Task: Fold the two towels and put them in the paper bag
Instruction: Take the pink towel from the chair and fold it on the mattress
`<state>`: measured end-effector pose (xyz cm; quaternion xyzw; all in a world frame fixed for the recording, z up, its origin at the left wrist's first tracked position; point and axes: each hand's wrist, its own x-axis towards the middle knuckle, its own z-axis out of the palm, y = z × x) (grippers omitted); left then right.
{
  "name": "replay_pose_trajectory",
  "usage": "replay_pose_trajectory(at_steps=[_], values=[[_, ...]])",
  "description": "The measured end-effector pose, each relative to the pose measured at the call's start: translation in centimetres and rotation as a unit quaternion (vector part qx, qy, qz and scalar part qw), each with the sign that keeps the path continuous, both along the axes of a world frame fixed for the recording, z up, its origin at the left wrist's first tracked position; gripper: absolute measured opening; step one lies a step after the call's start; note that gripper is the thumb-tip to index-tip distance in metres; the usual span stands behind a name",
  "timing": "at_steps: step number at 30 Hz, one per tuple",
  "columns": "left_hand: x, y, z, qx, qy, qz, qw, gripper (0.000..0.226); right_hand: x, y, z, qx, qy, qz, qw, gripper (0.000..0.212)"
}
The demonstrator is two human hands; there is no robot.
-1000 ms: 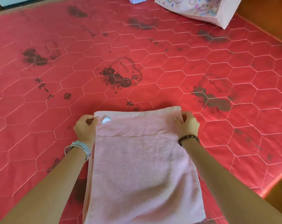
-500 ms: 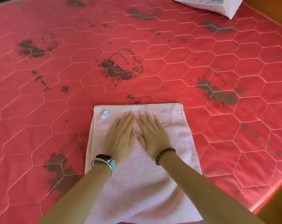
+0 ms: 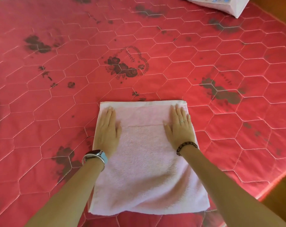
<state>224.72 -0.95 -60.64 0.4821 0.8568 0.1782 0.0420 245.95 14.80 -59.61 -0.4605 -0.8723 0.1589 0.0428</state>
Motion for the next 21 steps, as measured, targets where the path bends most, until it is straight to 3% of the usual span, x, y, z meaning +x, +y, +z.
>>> replay_pose_trajectory(at_steps=[3,6,11,15,21], values=[[0.6,-1.8,1.0,0.073,-0.104,0.134,0.983,0.048,1.6,-1.2,1.2,-0.051,0.121,-0.083,0.988,0.061],[1.0,-3.8,1.2,0.088,-0.118,0.210,0.967,0.028,3.3,-2.6,2.2,-0.068,0.187,-0.186,0.962,0.051],[1.2,-5.3,1.5,0.107,-0.195,0.285,0.932,0.013,5.2,-3.1,2.6,-0.074,0.223,-0.316,0.919,0.035],[1.6,-5.8,2.1,0.121,-0.228,0.300,0.919,0.016,5.3,-4.1,2.6,-0.153,0.245,-0.363,0.886,0.028],[1.4,-5.7,3.8,0.159,-0.253,0.329,0.896,0.016,5.4,-4.2,2.7,-0.122,0.235,-0.364,0.893,0.022]])
